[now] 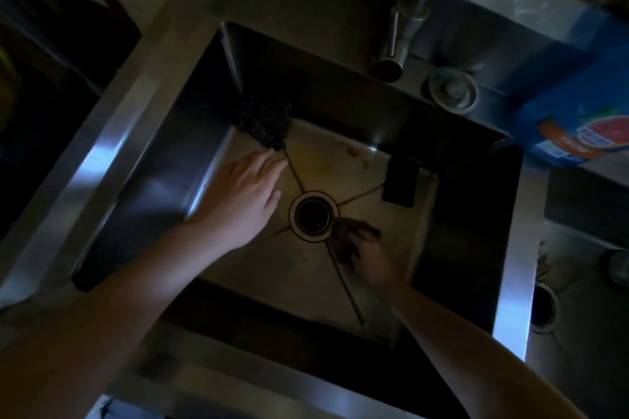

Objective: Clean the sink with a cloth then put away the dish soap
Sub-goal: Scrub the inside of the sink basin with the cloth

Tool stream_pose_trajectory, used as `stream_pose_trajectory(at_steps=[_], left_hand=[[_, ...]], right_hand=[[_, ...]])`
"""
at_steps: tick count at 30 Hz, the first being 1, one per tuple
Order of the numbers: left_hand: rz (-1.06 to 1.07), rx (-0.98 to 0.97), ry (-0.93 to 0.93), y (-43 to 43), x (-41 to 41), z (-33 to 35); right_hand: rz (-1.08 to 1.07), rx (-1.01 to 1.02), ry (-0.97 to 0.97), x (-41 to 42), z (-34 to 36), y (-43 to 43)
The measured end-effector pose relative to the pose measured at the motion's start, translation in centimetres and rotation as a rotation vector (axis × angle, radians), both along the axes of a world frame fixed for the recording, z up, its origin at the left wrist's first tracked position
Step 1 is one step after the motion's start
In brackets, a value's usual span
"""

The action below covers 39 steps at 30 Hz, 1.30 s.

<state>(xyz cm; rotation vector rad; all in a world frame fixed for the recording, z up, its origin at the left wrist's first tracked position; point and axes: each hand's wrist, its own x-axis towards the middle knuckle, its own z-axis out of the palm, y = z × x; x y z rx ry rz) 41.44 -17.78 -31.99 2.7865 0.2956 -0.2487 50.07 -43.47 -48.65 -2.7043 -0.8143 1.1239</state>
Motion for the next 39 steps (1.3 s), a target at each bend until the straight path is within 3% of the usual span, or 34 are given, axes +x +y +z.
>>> stream_pose_trajectory(at_steps=[6, 11, 17, 22, 26, 28, 32, 39], left_hand=[[0.007, -0.015, 0.008, 1.1, 1.4, -0.5], [0.042, -0.011, -0.017, 2.3, 1.9, -1.1], [0.072, -0.041, -0.043, 3.9, 1.2, -2.3], [0.098, 0.000, -0.076, 5.2, 0.5, -2.5], [0.129, 0.010, -0.055, 5.7, 0.2, -2.4], [0.136, 0.003, -0.043, 5.8, 0.1, -2.4], [0.134, 0.005, -0.025, 5.9, -0.1, -2.4], [0.152, 0.001, -0.010, 5.7, 0.2, -1.7]], right_hand=[[-0.075, 0.087, -0.067, 1.4, -0.8, 4.1], [-0.392, 0.244, -0.103, 6.3, 0.2, 4.9], [-0.966, 0.094, -0.225, 9.7, 0.9, 5.8], [-1.104, 0.095, -0.246, 11.9, 0.8, 7.5], [-0.953, 0.209, -0.269, 11.6, 0.8, 9.8], [-0.760, 0.282, -0.248, 11.4, 0.3, 10.8], [-0.281, 0.151, -0.221, 11.4, -1.4, 12.7], [0.132, 0.149, -0.180, 8.1, -2.4, 10.0]])
